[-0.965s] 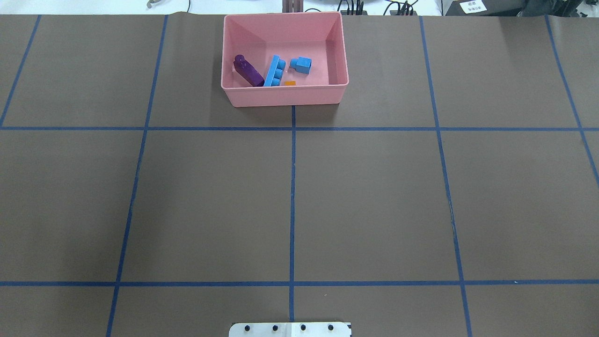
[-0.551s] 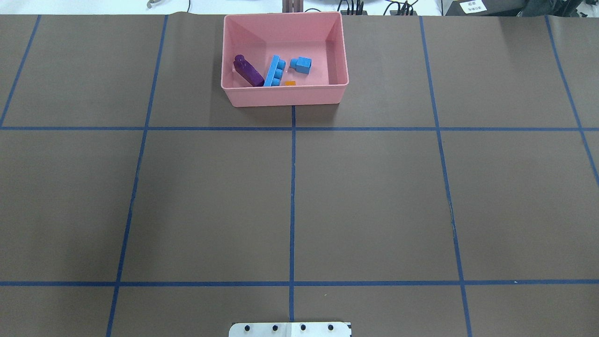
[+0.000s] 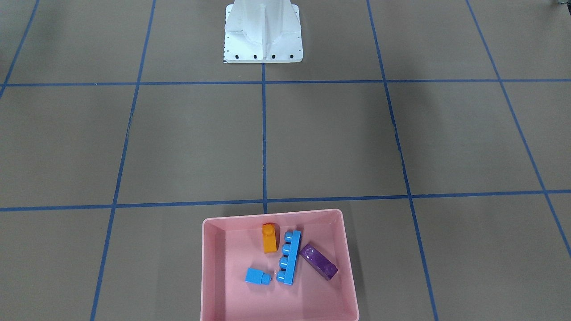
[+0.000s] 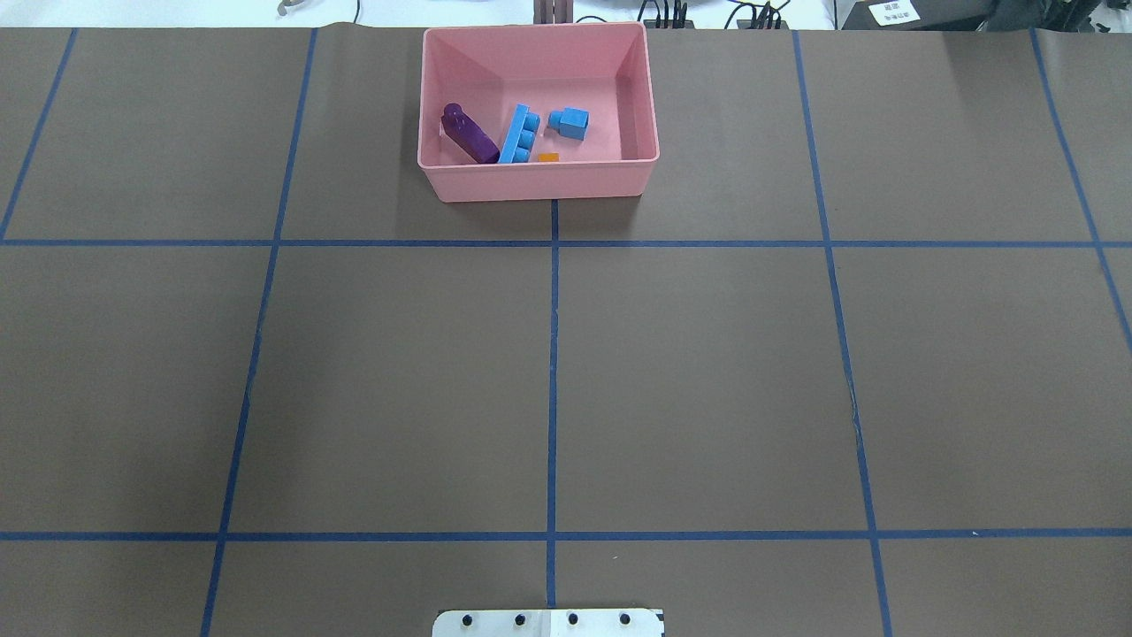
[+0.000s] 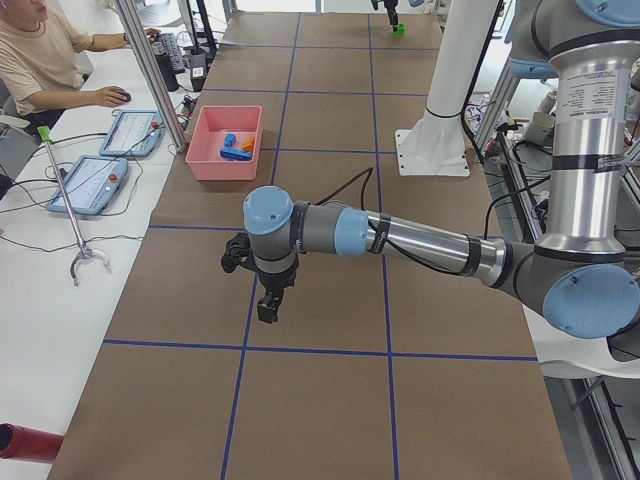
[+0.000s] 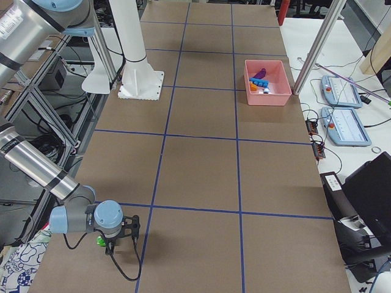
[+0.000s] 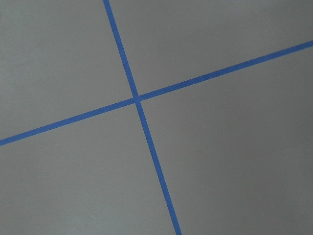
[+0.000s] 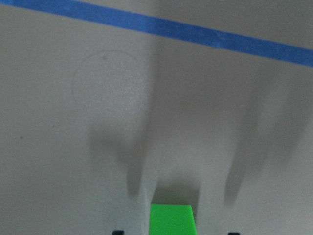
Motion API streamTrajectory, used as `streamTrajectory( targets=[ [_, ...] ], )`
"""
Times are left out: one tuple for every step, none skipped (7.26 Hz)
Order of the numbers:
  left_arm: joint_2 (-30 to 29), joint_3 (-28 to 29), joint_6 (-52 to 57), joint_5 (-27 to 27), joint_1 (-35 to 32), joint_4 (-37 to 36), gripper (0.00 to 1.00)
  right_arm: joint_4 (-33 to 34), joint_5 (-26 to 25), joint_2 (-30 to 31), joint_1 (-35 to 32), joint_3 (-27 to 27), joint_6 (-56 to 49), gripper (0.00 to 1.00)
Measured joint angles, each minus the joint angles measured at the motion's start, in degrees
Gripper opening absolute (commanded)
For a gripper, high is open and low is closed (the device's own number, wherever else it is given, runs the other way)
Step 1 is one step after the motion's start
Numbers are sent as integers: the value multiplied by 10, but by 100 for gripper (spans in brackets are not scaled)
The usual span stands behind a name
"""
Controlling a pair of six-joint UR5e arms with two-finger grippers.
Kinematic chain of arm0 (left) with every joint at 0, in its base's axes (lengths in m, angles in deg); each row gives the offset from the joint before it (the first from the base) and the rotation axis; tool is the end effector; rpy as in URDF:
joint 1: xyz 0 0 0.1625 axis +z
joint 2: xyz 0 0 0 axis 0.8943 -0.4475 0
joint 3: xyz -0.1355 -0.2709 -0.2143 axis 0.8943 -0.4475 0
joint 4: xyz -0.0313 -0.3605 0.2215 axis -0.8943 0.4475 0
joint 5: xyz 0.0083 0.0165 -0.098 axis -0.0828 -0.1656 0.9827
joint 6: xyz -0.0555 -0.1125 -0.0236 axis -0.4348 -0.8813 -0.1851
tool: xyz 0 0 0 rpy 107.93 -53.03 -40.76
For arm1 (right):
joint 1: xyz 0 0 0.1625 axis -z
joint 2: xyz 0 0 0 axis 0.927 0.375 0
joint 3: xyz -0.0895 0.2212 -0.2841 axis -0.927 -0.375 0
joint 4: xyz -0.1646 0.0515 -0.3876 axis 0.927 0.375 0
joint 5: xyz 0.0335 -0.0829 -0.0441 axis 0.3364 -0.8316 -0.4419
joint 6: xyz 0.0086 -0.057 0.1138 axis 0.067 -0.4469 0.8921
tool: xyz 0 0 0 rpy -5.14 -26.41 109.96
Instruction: Put all blocks into box
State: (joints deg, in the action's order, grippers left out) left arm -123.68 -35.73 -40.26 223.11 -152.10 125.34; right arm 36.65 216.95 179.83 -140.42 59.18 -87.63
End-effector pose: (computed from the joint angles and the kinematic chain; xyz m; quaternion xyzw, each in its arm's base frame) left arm -0.0344 -0.4894 0.5297 0.0739 0.3637 0.1374 0.9183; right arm 0.0039 -0.1414 0.8384 -0.0858 -0.3574 -0.1267 0.9213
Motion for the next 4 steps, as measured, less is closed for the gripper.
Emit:
streamTrajectory(
  targets=[
    [1,-1,3,0,0,0,100,0,2,1,5,-1,0,60],
    [1,-3,5,0,-1,0,100,0,3,1,10,-1,-1,54],
    [2,-4,6,0,-1,0,100,0,3,2,15,-2,-1,30],
    [3,-4,6,0,-1,0,100,0,3,2,21,-3,-1,20]
  ],
)
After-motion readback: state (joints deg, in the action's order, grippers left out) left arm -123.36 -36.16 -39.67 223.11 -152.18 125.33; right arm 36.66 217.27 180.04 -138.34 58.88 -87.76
